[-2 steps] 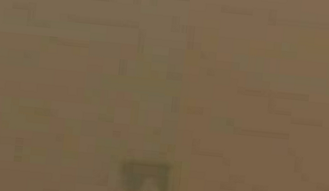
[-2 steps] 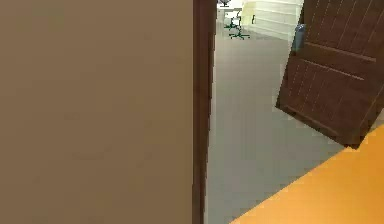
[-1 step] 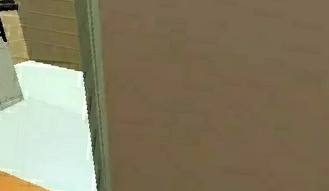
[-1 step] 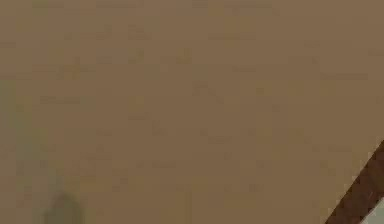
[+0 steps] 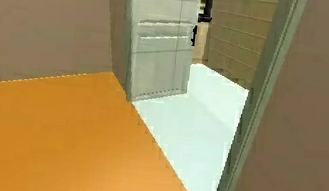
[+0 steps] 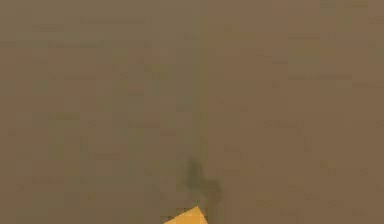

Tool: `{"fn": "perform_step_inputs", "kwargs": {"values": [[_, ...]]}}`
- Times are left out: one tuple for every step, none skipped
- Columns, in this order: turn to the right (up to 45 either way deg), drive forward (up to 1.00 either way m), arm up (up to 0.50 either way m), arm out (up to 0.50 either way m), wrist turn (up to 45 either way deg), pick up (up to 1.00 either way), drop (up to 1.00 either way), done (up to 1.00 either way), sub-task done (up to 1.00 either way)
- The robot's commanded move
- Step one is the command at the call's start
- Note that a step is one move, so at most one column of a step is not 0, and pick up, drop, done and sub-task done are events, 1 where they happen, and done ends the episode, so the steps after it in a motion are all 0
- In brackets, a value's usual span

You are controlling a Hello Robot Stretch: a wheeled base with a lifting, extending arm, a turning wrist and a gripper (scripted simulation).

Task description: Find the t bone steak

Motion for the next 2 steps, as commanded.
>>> {"fn": "perform_step_inputs", "kwargs": {"values": [[-27.0, 0.0, 0.0, 0.0, 0.0, 0.0, 0.0, 0.0, 0.0], [0.0, 0.05, 0.0, 0.0, 0.0, 0.0, 0.0, 0.0, 0.0]]}}
